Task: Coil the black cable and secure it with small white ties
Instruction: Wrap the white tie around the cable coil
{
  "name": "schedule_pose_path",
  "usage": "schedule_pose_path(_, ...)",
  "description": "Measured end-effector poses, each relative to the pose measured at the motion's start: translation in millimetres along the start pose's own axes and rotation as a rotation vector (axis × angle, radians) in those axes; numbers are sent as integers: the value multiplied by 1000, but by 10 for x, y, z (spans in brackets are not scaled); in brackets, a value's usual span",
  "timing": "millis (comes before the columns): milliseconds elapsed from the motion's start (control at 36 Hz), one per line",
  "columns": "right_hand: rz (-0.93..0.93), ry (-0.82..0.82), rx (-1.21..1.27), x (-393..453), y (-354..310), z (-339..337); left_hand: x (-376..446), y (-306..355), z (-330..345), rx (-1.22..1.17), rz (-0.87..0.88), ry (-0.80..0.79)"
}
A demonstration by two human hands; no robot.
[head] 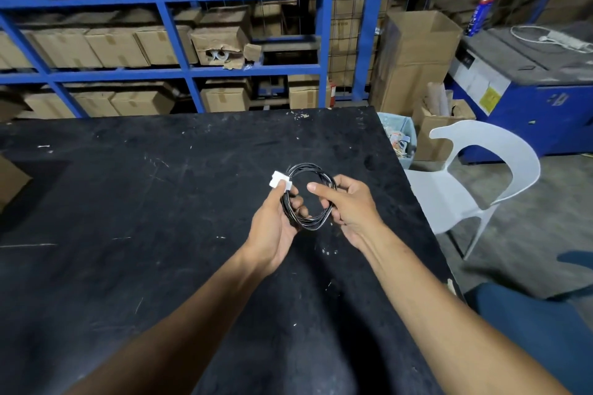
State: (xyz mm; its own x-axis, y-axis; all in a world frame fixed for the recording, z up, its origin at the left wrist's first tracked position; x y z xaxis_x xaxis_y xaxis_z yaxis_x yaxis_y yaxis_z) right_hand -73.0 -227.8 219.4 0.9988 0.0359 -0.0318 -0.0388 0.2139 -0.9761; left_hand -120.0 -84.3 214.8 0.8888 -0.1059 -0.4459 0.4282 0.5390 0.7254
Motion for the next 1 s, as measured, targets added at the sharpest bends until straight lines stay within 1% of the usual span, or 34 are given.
schedule_pose_path(83,-43,-61,-124,37,-29,-61,-9,2,-56,121,15,96)
schedule_pose_path(139,-82,-128,-226,74,-62,-105,11,51,-123,149,55,213)
schedule_pose_path(167,-102,-165,-289,90,-85,-125,41,88,-178,174,106,294)
schedule_pose_path(222,-132,-243,-413,128,-123,-162,97,187,-282,312,273,445)
schedule_pose_path(250,-136,-280,-466,144,-139,-182,122,242,-321,413,361,468)
schedule_pose_path(306,-130,-363,-562,180,-183,-198,149,359,-326,652,492,390)
schedule_pose_path(361,-139,-460,-643,211,-226,-182,143,448,-230,893,526,214)
schedule_pose_path(417,-164,-526,-718,243,-259,-132,134,469,-103,1116,416,61)
schedule_pose_path(444,-179,-545,-751,264,-275,-103,141,465,-50,1226,335,19)
schedule_pose_path(472,-186,-564,-768,275,-290,-69,146,458,-13,1323,275,3)
schedule_pose_path(528,-163,-587,-740,287,-318,-14,159,469,21,1427,237,10)
schedule_pose_path(583,-98,-577,-638,284,-359,-10,197,481,3,1432,264,46)
schedule_pose_path(639,-23,-560,-512,275,-405,-53,238,468,-42,1388,292,81)
schedule_pose_path(667,13,-557,-452,268,-429,-90,252,448,-70,1325,284,70)
schedule_pose_path(722,87,-565,-345,265,-455,-180,242,397,-114,1088,264,10)
schedule_pose_path(778,121,-567,-249,261,-445,-250,216,361,-143,857,234,-29)
schedule_pose_path(806,120,-558,-211,264,-427,-272,214,342,-159,805,218,-35)
schedule_pose_path(889,95,-510,-193,293,-355,-297,214,289,-188,729,132,-69)
schedule_pose_path(1000,60,-519,-295,309,-276,-294,246,318,-261,822,11,-77)
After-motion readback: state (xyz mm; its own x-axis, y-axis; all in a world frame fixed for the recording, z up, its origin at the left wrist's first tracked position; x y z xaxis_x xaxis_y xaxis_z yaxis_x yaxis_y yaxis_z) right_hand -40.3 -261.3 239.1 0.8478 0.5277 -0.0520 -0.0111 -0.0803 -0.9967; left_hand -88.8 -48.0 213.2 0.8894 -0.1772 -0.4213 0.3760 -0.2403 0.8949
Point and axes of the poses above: each hand's wrist, its own x-axis towards the middle knuckle, its own z-axis out of the palm, y = z × x, the point moved 1 cm from there along x, towards the middle knuckle, and after that the axes turned 13 degrees about -z, right-handed, at the moved point
